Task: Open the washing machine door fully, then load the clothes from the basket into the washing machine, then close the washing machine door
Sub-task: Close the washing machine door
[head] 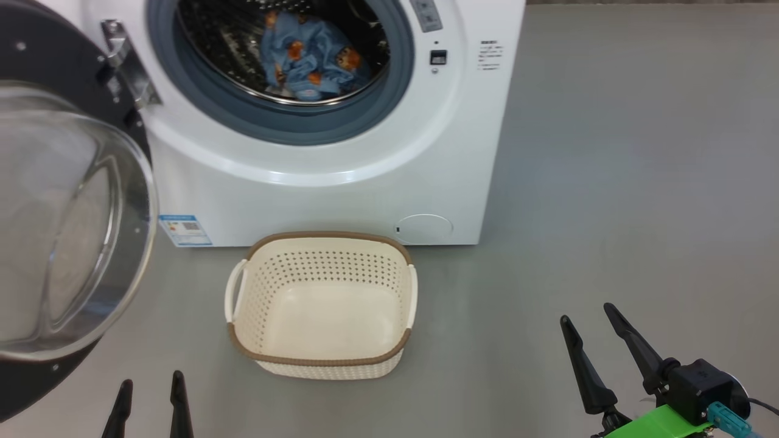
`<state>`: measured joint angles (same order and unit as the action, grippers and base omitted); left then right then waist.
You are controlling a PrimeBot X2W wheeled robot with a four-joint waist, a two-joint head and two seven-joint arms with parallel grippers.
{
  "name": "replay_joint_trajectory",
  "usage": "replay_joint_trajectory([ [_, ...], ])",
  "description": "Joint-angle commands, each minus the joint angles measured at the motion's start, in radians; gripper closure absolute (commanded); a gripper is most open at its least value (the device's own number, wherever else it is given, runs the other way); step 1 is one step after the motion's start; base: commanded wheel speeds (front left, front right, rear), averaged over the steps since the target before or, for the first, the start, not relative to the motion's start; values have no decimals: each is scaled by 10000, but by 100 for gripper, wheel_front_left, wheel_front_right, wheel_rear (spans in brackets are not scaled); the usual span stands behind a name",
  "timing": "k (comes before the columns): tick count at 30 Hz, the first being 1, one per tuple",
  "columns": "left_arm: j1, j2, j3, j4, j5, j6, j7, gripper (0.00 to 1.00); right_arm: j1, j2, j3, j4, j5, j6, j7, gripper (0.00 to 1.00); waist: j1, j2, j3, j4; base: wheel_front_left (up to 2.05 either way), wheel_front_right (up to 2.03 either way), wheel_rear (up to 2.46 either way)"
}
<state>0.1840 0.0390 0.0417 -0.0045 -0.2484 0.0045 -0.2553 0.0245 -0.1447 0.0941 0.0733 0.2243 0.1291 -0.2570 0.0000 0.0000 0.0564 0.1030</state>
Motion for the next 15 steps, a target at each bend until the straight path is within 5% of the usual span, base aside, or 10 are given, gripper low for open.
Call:
replay_joint_trajectory([
  [1, -319, 112, 355, -302, 156, 58, -65, 0, -292, -138, 294, -214, -77, 16, -48, 0, 0, 0, -30, 326, 0, 0, 0],
  [15, -288, 112, 392, -338, 191, 182, -65, 0, -455, -346, 469, -69, -106, 16, -48, 0, 0, 0, -104, 1920, 0, 0, 0],
])
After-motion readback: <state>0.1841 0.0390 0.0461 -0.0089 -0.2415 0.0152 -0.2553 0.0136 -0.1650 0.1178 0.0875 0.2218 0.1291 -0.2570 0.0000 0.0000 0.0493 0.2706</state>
